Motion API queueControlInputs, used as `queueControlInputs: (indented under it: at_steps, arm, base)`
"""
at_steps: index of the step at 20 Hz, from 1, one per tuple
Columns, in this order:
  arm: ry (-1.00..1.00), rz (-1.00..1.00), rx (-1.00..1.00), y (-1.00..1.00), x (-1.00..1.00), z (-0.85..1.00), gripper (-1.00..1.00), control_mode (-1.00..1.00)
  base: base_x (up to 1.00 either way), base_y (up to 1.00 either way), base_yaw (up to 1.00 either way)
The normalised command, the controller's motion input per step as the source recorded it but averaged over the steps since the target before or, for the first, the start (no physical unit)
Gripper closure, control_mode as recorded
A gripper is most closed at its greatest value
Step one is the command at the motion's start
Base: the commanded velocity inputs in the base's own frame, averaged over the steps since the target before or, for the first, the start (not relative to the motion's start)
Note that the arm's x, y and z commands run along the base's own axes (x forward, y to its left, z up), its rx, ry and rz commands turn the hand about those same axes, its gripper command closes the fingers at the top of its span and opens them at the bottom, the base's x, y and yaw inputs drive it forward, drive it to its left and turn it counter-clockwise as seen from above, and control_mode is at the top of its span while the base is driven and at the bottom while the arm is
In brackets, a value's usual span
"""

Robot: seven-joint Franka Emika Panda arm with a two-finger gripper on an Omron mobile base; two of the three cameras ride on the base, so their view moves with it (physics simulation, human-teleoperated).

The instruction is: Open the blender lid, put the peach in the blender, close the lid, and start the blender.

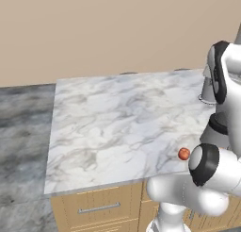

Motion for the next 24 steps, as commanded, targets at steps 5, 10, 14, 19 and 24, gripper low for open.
queueControlInputs:
  at_steps: [5, 10, 14, 19, 24]
  arm:
    - [-0.02, -0.25, 0.0, -0.58, -0.02, 0.0, -1.0, -1.0]
    - [0.0, -0.16, 0.0, -0.32, -0.08, -0.06, -1.0, -1.0]
    - [0.0, -0.15, -0.01, -0.32, -0.14, -0.03, -1.0, -1.0]
    - [-0.01, -0.06, -0.02, -0.05, -0.23, -0.02, -1.0, -1.0]
    - [0.0, -0.02, 0.0, -0.15, -0.15, 0.0, -1.0, -1.0]
  base:
    - [0.0, 0.0, 0.0]
    - [0.0, 0.0, 0.0]
    - [0.0, 0.0, 0.0]
    - [0.0, 0.0, 0.0]
    - [0.0, 0.0, 0.0]
